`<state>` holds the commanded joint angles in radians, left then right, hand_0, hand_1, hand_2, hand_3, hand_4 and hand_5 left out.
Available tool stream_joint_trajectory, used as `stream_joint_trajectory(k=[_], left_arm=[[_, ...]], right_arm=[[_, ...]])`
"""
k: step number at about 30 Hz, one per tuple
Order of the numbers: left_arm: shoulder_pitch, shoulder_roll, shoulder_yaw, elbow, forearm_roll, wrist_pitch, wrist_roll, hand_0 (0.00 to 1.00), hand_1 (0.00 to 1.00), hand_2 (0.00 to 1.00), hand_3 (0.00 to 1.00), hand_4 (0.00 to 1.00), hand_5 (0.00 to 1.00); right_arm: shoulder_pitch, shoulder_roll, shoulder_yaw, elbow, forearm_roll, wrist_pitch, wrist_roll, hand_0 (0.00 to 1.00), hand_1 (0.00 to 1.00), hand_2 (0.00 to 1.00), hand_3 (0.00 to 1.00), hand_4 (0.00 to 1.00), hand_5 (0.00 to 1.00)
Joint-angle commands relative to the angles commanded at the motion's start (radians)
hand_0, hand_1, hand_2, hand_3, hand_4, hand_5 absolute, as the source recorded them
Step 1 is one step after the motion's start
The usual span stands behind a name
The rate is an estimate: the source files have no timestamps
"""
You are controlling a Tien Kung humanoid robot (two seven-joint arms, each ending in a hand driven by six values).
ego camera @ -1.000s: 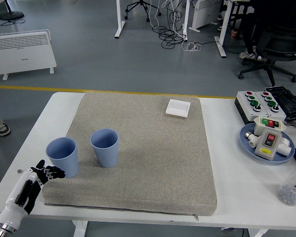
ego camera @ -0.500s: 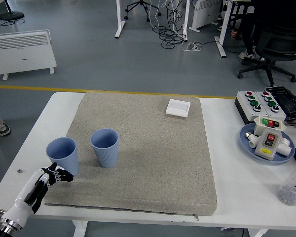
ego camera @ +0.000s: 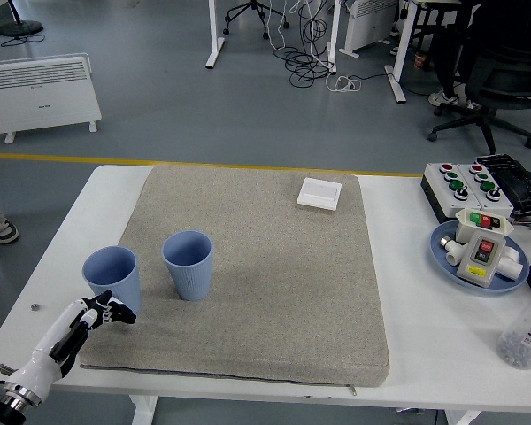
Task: Push cup pick cup insert cup
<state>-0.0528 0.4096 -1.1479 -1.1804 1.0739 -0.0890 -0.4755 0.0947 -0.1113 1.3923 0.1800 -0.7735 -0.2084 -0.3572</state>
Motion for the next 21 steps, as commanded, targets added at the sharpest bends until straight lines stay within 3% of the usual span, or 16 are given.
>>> stream_joint_trajectory(k=[21], left_arm=[[-0.068, 0.037, 0.018, 0.064, 0.042, -0.008, 0.011, 0.602, 0.543, 0.497, 0.455, 0.611, 0.998]], right_arm=[[0.002, 0.000, -0.005, 0.000, 0.003, 0.001, 0.000, 0.676, 0.591, 0.602, 0.578, 0.100, 0.568]])
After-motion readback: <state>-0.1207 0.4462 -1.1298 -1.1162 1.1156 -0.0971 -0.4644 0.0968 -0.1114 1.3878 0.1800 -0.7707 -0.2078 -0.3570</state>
